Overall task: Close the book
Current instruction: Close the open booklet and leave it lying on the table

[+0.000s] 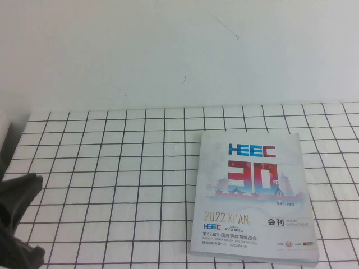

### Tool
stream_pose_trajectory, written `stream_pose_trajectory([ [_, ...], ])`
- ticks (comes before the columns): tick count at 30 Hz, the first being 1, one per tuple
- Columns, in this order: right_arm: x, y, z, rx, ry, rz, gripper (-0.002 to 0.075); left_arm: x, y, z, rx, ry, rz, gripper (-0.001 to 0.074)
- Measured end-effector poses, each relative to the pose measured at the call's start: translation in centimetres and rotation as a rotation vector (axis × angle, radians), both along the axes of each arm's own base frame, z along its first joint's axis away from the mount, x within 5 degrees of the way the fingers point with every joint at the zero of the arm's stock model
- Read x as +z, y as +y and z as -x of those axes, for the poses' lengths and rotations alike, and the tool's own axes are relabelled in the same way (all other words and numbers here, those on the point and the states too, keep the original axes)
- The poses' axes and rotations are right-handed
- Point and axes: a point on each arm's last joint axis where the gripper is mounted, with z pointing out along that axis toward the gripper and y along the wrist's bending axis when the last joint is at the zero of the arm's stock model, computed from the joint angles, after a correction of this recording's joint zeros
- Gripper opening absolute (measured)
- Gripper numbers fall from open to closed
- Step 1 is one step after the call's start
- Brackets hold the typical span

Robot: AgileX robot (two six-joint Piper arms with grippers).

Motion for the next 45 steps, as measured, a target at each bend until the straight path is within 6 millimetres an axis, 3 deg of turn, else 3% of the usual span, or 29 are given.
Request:
stream_pose_trajectory([
  [5,-2.9,-0.3,2.1,0.013,-0.008,-0.101,-0.0003,-3.1,0.5,1.8,0.007,-0.025,-0.006,-0.0004],
  [10,-4.4,-0.2,2.8,0.015,0.027,-0.155,-0.0003,-4.6,0.5,2.2,0.005,0.004,-0.006,-0.0004],
  [29,-4.6,0.0,2.9,0.015,0.044,-0.188,-0.0003,-5.9,0.0,3.4,-0.089,0.127,-0.018,-0.0004],
  [38,-4.6,0.0,2.9,0.015,0.044,-0.187,-0.0003,-8.1,1.5,7.0,0.015,-0.095,-0.012,-0.0004],
  [45,-4.6,0.0,2.9,0.015,0.044,-0.187,-0.0003,-11.2,2.4,7.2,0.126,-0.157,-0.106,-0.0004],
])
